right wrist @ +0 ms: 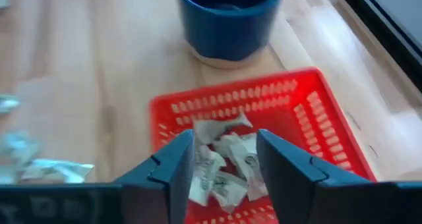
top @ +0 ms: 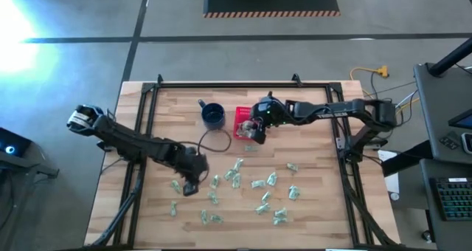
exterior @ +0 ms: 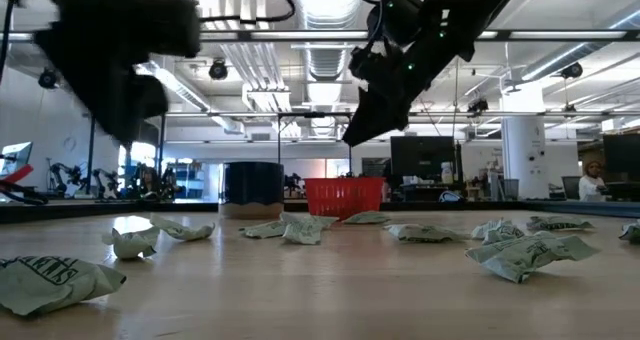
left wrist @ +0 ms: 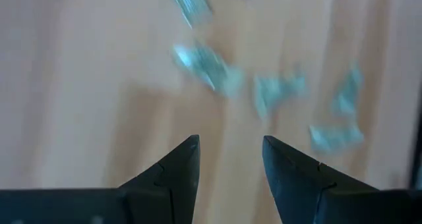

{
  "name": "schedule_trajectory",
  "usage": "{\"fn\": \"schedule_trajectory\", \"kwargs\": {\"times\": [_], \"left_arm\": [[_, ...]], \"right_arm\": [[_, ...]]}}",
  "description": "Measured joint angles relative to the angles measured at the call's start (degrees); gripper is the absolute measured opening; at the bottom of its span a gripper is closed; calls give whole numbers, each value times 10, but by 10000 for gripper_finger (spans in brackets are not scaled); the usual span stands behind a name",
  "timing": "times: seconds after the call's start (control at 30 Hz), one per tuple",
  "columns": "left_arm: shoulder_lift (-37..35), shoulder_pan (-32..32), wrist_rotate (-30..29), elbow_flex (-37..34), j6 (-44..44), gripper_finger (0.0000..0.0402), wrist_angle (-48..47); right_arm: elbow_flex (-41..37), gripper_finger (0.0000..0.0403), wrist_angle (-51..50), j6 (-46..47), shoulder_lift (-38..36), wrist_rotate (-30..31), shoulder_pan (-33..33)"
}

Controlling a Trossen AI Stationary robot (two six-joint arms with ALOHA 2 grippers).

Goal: Pick and place Stevia / Truvia into bins
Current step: Put the stevia packet into the basket

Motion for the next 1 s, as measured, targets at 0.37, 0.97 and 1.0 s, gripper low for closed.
{"fn": "schedule_trajectory", "kwargs": {"times": [0.37,0.97,1.0], "left_arm": [[-9,-89,42,-6,0,148,-155],[-3,-140,-27,-122,62,148,-45],[-3,-140,-27,-130,61,148,-29]], "right_arm": [[0,167,-29,-33,-50,-137,0],[0,142,-60,-10,-76,-168,42],[0,141,-66,-5,-78,-168,44]]}}
